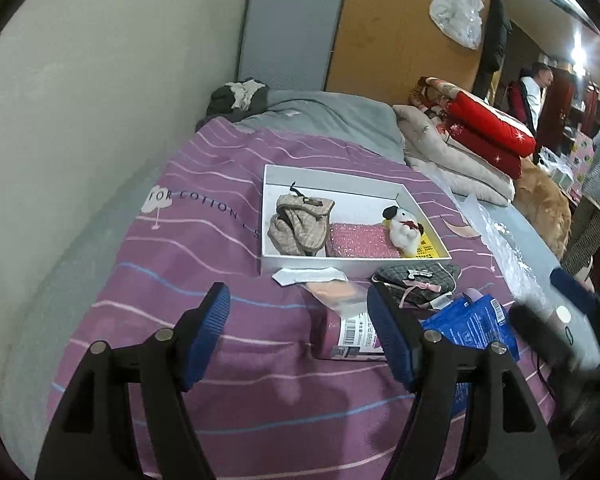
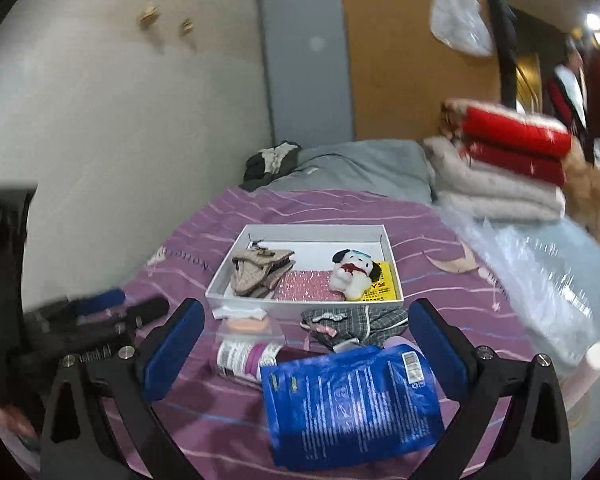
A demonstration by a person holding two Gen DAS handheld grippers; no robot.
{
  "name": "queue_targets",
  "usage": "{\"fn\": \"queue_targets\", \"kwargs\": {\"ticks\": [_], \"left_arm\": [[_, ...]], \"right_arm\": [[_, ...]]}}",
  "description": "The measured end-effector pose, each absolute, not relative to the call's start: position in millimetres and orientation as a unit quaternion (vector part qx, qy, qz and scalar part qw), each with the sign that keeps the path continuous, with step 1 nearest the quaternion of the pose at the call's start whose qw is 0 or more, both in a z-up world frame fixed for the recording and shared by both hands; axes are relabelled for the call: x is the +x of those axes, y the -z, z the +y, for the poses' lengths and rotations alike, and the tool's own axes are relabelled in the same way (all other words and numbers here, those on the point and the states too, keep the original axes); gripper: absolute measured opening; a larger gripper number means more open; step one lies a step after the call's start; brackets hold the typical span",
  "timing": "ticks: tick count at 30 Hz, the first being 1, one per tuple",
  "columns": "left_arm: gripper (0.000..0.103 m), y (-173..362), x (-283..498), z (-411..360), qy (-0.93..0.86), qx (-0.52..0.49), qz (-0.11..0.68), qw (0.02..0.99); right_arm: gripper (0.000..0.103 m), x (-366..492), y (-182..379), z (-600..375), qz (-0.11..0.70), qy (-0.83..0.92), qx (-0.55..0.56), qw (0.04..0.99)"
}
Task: Organize soft objects
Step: 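Move the right gripper toward the blue printed packets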
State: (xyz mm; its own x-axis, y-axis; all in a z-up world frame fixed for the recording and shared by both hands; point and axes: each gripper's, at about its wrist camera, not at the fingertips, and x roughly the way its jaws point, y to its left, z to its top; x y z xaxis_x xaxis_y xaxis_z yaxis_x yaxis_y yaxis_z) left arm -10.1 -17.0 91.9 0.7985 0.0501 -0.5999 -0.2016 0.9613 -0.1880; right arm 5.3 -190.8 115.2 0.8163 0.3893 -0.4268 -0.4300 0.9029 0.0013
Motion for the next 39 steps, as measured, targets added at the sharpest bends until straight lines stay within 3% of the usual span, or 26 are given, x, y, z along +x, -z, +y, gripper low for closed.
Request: {"fn": "queue_targets", "kwargs": {"ticks": [6,16,39], "left_arm": [[0.07,-76,-12,-25,-0.062,-0.127,0.312,0.94],[0.07,-43,-9,-49,-0.048,-0.089,0.341,0.935],[0.07,-38,-14,-56,0.003,-0.094,0.348,0.933]], "right_arm": [[0.103,2,-72,-175,0.257,-0.212,-0.112,0.936],[0.103,26,-20,-174,0.365,-0.161,-0.113,0.91],[0.101,4,-33,-215,0.336,-0.2,-0.012,0.92]]}}
